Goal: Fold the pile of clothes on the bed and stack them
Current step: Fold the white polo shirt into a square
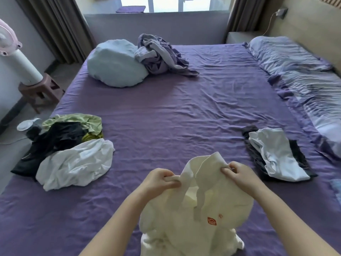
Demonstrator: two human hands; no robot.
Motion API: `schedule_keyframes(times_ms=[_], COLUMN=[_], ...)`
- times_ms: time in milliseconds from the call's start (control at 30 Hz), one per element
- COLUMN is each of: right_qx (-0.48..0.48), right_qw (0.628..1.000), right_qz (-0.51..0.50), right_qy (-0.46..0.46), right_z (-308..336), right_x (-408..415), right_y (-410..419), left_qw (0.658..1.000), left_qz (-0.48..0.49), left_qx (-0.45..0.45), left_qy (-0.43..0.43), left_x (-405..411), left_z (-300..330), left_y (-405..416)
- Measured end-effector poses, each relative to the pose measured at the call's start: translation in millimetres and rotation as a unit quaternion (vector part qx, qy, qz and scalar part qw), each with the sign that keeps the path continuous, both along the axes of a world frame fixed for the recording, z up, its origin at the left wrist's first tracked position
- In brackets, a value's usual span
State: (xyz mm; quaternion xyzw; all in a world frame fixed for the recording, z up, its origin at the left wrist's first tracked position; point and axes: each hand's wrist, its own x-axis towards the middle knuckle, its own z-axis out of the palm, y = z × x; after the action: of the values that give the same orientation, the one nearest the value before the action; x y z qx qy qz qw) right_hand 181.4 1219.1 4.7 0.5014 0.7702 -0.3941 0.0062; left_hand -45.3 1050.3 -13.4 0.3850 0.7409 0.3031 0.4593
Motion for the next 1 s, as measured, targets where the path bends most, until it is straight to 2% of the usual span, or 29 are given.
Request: schedule_keyframes(times_ms=[233,367,467,600,667,733,800,867,933,1000], right_qx=[0.012,0.105,0.169,0.197,0.14,0.055,0.029,0.046,0.076,0.078], right_qw=[0.997,0.976,0.962,0.959,0.979,0.992,0.993,0.991,0.993,0.995], right_qz=[0.034,0.084,0.105,0.114,0.105,0.102,0.098,0.077,0.044,-0.001], right_qy=[-0.061,-0.168,-0.189,-0.167,-0.105,-0.058,-0.066,-0.094,-0.082,-0.056], right_z=[-52.5,-78.3,-88.7,-113.9,-136.9,-165.1,-194.6,-219.0,-236.3,-245.0], right_x=[-31.4,-58.3,-90.7,-147.4,-172.5,-184.7,-177.0,-152.7,-120.3,-91.5], right_y=[49.6,71.4,98.1,145.1,160.1,168.7,173.2,174.6,170.4,163.7], left_qw=[0.992,0.99,0.988,0.963,0.94,0.926,0.911,0.907,0.919,0.928], left_qz=[0.117,0.124,0.121,0.114,0.116,0.102,0.079,0.091,0.1,0.063], left_qx=[-0.031,-0.068,-0.084,-0.129,-0.154,-0.179,-0.211,-0.179,-0.073,0.037], left_qy=[-0.045,-0.02,0.048,0.208,0.283,0.316,0.347,0.371,0.375,0.365], left_x=[-59.5,-84.4,-110.2,-156.2,-175.6,-186.6,-188.4,-178.9,-159.7,-134.2], left_z=[-55.1,-80.7,-91.0,-103.6,-116.1,-135.5,-158.1,-178.4,-192.2,-200.7], left_y=[67.3,101.0,131.5,177.6,194.2,204.4,209.1,212.1,217.8,229.3])
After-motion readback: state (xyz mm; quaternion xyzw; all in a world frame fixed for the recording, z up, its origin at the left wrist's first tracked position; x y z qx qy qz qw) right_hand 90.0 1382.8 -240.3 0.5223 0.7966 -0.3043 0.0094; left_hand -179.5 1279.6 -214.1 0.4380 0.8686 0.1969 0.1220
